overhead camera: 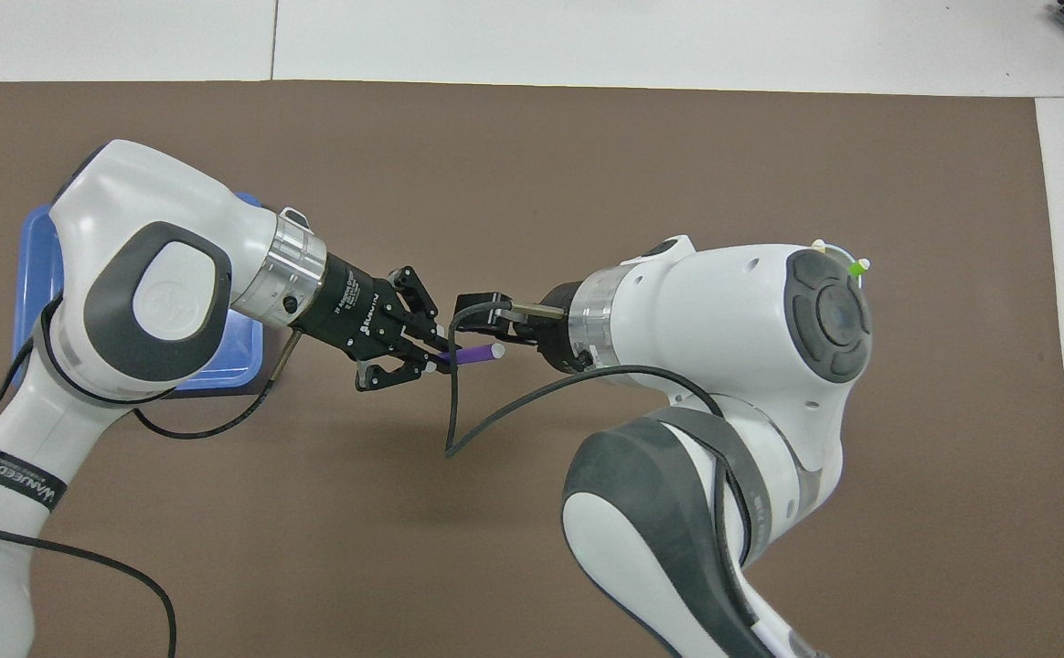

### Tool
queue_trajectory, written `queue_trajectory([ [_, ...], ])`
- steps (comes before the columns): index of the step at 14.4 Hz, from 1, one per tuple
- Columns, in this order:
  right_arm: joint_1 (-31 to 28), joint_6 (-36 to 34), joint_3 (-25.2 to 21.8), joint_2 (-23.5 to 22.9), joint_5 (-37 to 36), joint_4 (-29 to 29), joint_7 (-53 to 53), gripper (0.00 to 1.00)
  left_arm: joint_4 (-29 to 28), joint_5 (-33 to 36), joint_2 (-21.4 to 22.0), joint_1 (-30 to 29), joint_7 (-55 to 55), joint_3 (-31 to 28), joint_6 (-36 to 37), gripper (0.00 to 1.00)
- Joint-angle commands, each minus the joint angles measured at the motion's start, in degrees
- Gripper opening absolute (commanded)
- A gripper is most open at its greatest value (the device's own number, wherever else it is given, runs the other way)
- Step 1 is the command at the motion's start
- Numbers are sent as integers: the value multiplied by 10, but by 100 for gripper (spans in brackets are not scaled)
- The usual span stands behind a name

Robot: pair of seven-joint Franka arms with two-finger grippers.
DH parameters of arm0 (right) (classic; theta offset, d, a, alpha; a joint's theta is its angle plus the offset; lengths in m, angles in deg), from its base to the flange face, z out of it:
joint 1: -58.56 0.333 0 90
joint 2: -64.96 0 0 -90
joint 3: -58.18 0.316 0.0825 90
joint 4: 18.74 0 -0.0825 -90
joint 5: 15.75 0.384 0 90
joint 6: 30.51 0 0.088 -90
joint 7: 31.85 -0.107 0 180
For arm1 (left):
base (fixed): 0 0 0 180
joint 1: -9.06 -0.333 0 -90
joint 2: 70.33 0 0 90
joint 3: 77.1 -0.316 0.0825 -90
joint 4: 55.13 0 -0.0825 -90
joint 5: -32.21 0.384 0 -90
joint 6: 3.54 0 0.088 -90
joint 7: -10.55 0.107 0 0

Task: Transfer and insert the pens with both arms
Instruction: 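Close the right gripper on the purple pen, open the left gripper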

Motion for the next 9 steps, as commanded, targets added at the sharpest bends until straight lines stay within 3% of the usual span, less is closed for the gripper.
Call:
queue_trajectory([
  [1,12,12,-1,-2,18,-1,16,100,-28,-30,21,10,-8,-8,-28,0],
  [5,7,1,-1,-2,17,-5,35,100,-28,-50,21,4,-10,-8,-32,0],
  [9,-8,-11,-1,-2,18,-4,62,90,-27,-58,21,8,-10,-9,-30,0],
])
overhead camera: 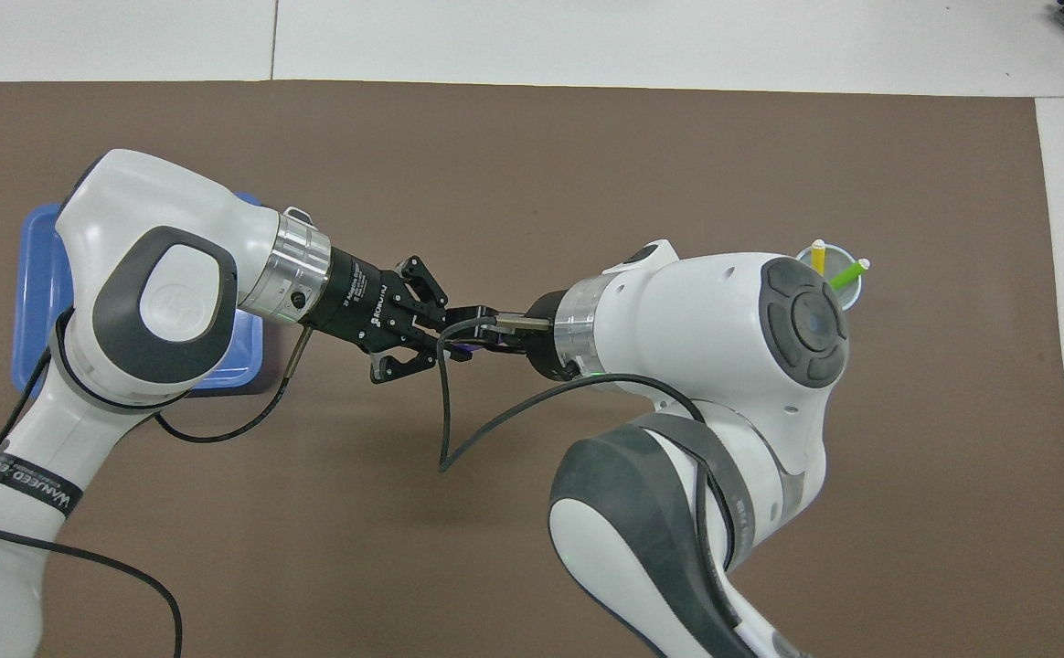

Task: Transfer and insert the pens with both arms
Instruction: 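Close the right gripper on the purple pen, open the left gripper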

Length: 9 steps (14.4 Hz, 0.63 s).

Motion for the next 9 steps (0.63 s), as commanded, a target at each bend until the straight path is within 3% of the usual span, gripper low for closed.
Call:
queue_trajectory([
  [1,-12,-7,3,1,17,0,31,87,-22,-14,21,4,-6,-2,-8,0],
  [3,-14,-6,2,0,17,0,32,78,-22,-14,21,5,-6,-2,-8,0],
  [6,-14,-5,3,0,17,0,34,57,-23,-14,21,6,-6,-2,-9,0],
  [9,-14,-6,3,0,17,0,34,50,-23,-14,21,6,-7,-2,-9,0],
])
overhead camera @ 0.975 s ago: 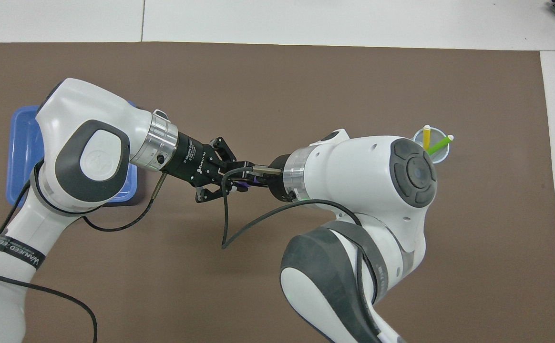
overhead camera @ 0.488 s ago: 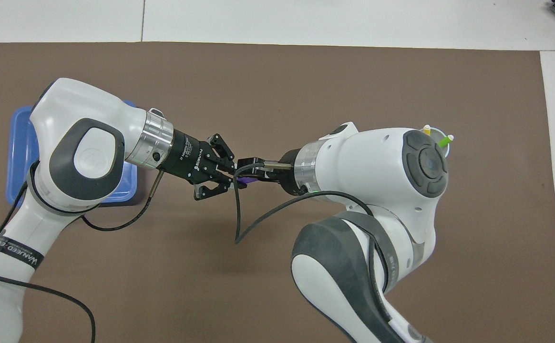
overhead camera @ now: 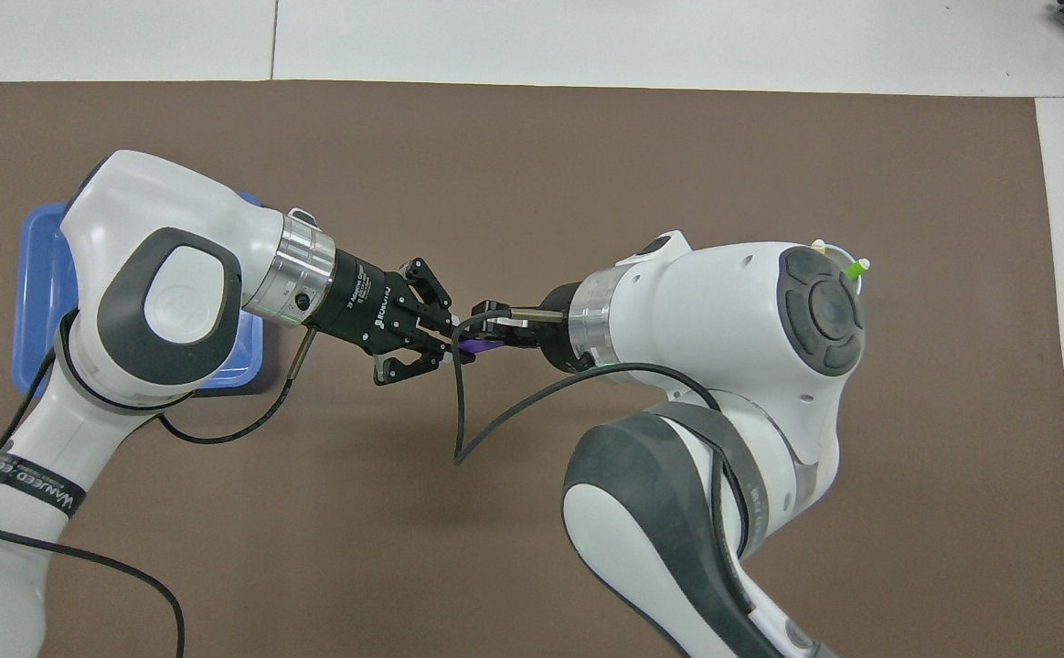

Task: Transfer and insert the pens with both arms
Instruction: 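Close the right gripper on the purple pen, open the left gripper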

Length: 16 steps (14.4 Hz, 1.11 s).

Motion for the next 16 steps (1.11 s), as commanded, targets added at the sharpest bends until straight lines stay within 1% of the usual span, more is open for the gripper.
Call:
queue_trajectory([
  [1,-6,-4,2,0,17,-1,25,45,-23,-14,21,4,-5,-4,-10,0],
  [2,-6,-5,2,1,17,-1,26,44,-23,-14,21,4,-5,-4,-9,0],
  [4,-6,-4,2,1,17,-1,25,37,-22,-14,21,4,-5,-4,-8,0],
  [6,-6,-4,2,1,17,-1,26,24,-22,-14,21,4,-6,-4,-7,0],
  [7,-6,-5,2,1,17,-1,26,9,-22,-14,21,4,-6,-4,-7,0],
  [8,-6,-5,2,1,17,-1,26,0,-22,-14,21,4,-6,-4,-7,0],
  [14,-6,4,2,0,16,0,25,0,-22,-13,21,4,-7,-4,-5,0],
  [15,-6,6,2,-1,14,1,23,0,-21,-13,21,3,-6,-4,-4,25],
  [16,-6,6,2,-1,12,4,20,0,-20,-13,21,3,-5,-4,-3,77],
])
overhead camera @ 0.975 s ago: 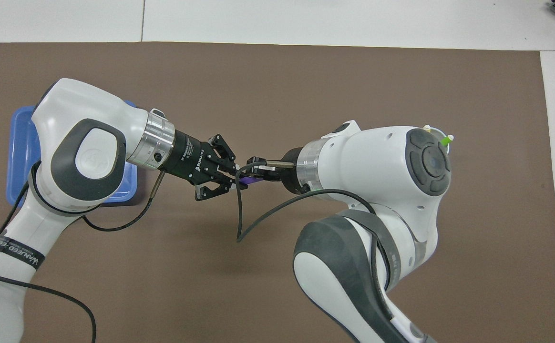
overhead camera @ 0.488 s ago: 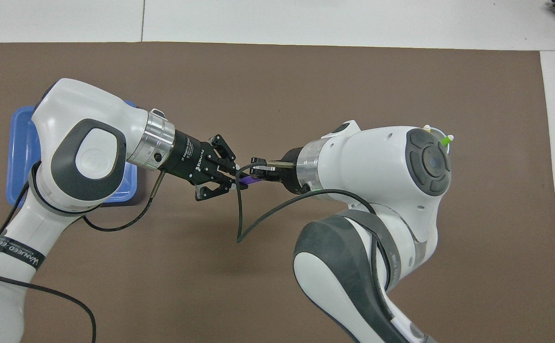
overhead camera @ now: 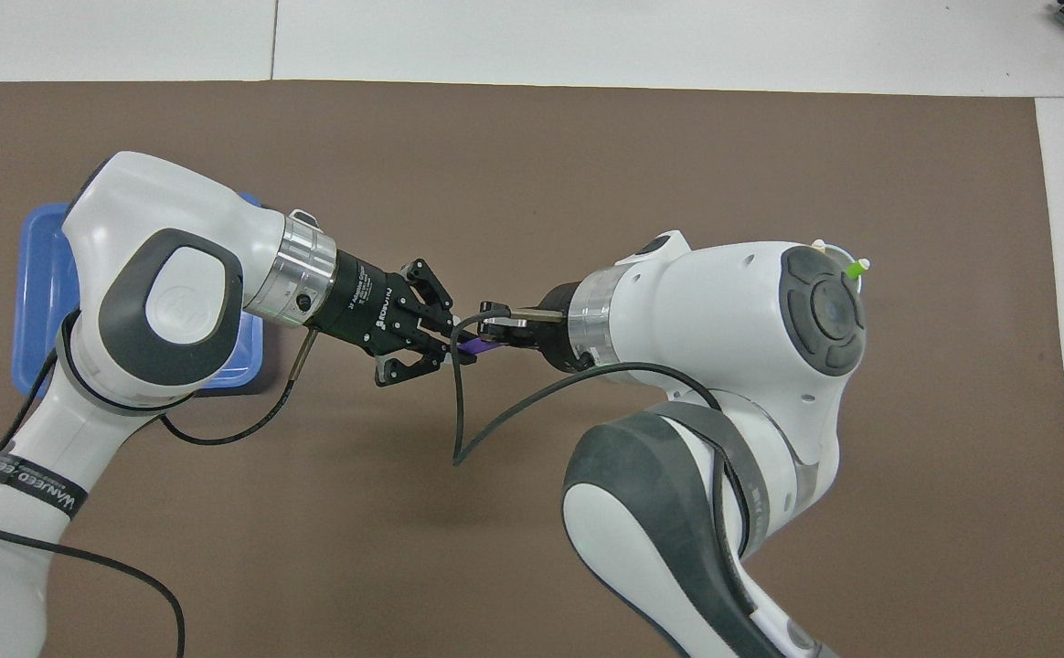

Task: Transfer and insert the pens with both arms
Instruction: 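Close the right gripper on the purple pen, open the left gripper, then carry the purple pen to the cup while the left gripper withdraws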

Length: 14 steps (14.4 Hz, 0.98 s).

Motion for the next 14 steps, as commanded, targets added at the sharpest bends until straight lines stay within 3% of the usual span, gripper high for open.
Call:
queue_trajectory([
  [1,-8,4,0,-1,4,4,18,0,-16,-10,20,4,-6,-4,-4,100],
  [5,-35,-9,-1,-3,-26,9,32,0,-14,11,20,3,-4,-7,1,100],
  [9,-72,-52,-1,-2,-103,23,78,0,34,152,20,3,8,-5,43,100],
  [14,-150,-89,-1,3,-159,23,238,0,68,274,24,-10,198,-11,110,100],
])
